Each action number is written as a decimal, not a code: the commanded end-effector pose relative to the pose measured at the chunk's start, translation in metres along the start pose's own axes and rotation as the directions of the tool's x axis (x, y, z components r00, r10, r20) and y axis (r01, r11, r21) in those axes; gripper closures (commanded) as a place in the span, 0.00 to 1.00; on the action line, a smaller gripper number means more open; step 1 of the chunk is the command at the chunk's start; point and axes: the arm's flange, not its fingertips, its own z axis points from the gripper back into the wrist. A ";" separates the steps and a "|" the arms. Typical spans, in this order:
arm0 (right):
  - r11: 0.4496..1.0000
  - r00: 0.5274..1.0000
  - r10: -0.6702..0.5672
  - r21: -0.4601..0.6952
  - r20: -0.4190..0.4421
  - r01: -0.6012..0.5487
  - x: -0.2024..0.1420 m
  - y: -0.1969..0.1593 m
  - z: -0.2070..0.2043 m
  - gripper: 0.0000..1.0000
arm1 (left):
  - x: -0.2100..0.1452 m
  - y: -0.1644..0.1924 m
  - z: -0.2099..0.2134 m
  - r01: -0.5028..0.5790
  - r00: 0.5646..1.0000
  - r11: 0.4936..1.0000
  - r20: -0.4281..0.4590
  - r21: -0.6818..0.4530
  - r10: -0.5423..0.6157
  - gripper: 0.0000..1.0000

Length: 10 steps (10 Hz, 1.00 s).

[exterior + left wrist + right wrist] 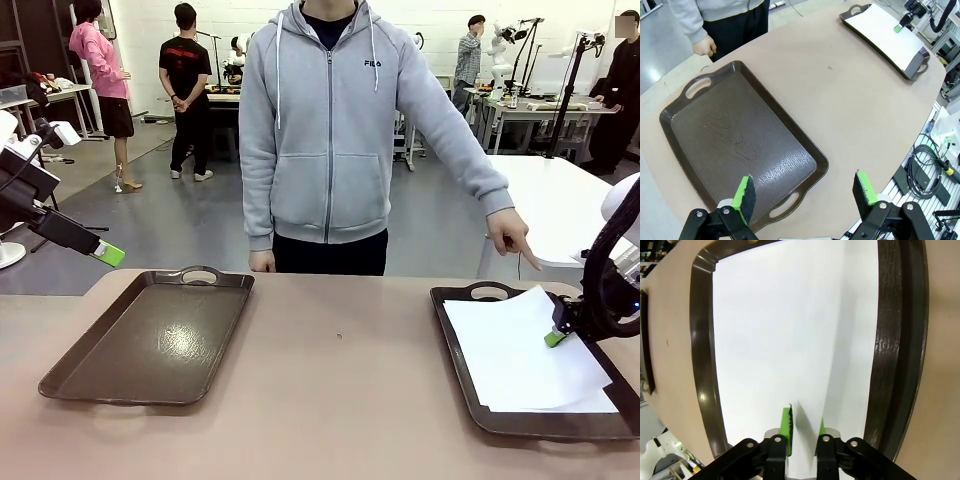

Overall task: Sort the A4 documents.
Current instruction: Place the A4 Paper in the designated Handle tray.

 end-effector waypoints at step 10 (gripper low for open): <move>0.988 0.996 0.020 -0.152 0.089 -0.006 -0.004 0.014 0.035 0.00 | 0.000 0.000 0.000 -0.001 1.000 1.000 0.003 -0.007 0.001 0.00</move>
